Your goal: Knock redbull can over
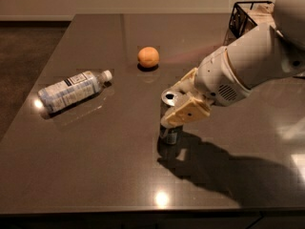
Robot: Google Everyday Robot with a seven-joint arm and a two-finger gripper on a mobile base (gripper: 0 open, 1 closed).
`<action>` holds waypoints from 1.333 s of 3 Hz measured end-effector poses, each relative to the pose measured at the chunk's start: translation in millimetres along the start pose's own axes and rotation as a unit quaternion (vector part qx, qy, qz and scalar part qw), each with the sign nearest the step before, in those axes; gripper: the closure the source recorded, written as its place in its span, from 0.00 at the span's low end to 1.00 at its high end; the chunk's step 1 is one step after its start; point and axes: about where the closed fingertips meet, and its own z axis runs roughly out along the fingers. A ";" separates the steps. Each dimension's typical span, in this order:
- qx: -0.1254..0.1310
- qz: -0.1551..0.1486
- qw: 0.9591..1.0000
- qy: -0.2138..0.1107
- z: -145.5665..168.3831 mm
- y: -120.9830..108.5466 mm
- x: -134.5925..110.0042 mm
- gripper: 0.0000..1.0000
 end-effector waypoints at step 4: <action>0.005 0.006 0.977 0.215 -25.1 -55.4 -24.1 1.00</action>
Offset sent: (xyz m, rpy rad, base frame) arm 0.0284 -0.0191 0.0264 -0.2255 0.0837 -0.0341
